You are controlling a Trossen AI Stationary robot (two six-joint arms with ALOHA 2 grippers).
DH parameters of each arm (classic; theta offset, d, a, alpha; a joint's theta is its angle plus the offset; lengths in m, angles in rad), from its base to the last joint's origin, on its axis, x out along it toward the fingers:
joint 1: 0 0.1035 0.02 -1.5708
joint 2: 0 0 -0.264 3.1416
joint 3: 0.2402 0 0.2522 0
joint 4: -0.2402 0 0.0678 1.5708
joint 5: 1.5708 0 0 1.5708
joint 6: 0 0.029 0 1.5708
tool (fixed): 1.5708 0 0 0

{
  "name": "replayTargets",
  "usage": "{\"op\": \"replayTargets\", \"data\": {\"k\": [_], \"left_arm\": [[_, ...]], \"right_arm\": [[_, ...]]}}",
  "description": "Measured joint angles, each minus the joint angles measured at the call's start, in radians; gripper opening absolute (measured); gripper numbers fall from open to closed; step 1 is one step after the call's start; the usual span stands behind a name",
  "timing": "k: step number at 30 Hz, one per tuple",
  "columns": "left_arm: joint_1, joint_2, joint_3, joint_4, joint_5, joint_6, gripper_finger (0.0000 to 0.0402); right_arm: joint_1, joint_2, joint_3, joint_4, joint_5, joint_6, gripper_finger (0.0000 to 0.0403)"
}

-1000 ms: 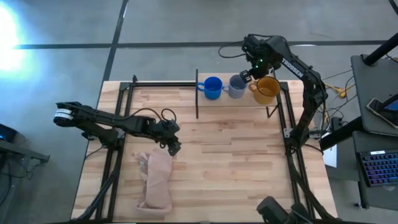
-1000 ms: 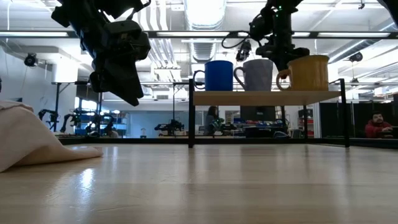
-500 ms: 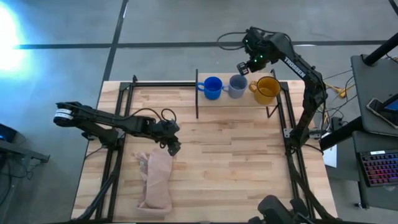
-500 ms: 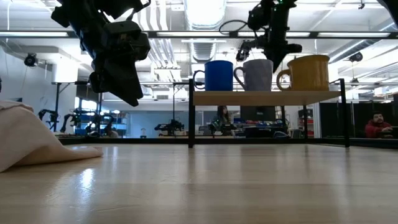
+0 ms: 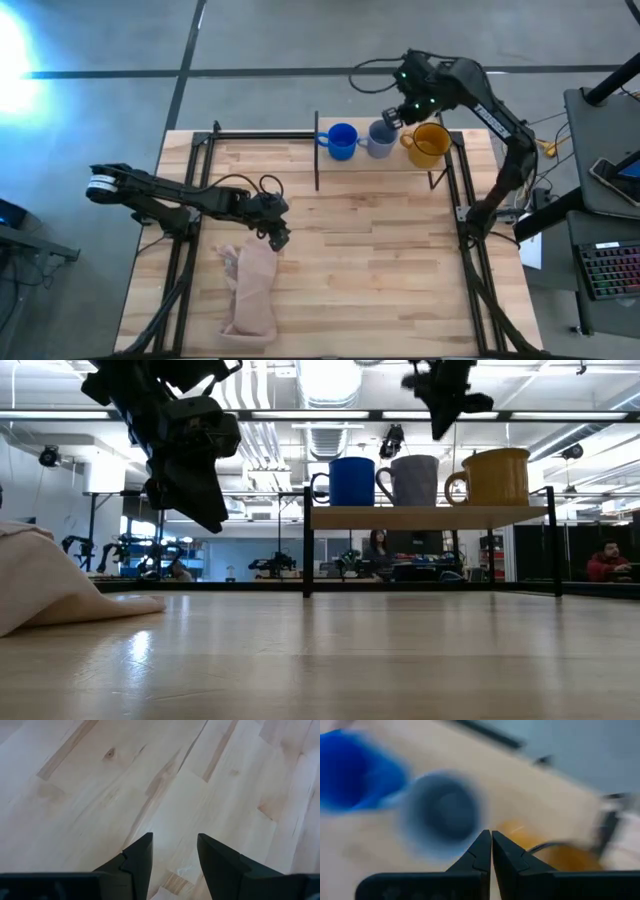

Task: Stack small to large cups/mugs on shelf
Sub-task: Put the brown mug on the shelf

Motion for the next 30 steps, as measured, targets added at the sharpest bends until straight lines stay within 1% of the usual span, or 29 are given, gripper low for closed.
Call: {"op": "replayTargets", "data": {"k": [2, 3, 7, 12, 17, 21, 24, 27, 30], "left_arm": [[0.0, 0.0, 0.0, 0.003, 0.0, 0.005, 0.014], [0.0, 0.0, 0.0, 0.01, 0.0, 0.008, 0.014], [0.005, 0.0, 0.0, 0.029, 0.0, 0.024, 0.014], [0.011, 0.0, 0.0, 0.033, 0.0, 0.035, 0.014], [0.013, 0.0, 0.0, 0.05, 0.0, 0.04, 0.014], [0.013, 0.0, 0.002, 0.059, 0.0, 0.067, 0.014], [0.013, 0.0, 0.002, 0.071, 0.0, 0.078, 0.014], [0.015, 0.0, 0.002, 0.07, 0.0, 0.079, 0.014], [0.02, 0.0, 0.002, 0.07, 0.0, 0.079, 0.014]], "right_arm": [[0.041, -0.023, -0.002, -0.001, -0.114, 0.032, 0.0009], [0.07, -0.034, -0.004, 0.0, -0.146, 0.058, 0.0009], [0.205, -0.082, -0.042, 0.001, -0.146, 0.192, 0.0009], [0.352, -0.177, -0.166, 0.0, -0.037, 0.452, 0.0008], [0.468, -0.294, -0.363, 0.0, 0.115, 0.746, 0.0008], [0.48, -0.387, -0.526, -0.002, 0.144, 0.889, 0.0009], [0.475, -0.444, -0.642, -0.001, 0.192, 0.967, 0.0009], [0.456, -0.501, -0.738, -0.002, 0.216, 1.016, 0.0008], [0.445, -0.54, -0.804, -0.001, 0.253, 1.055, 0.0009]]}}
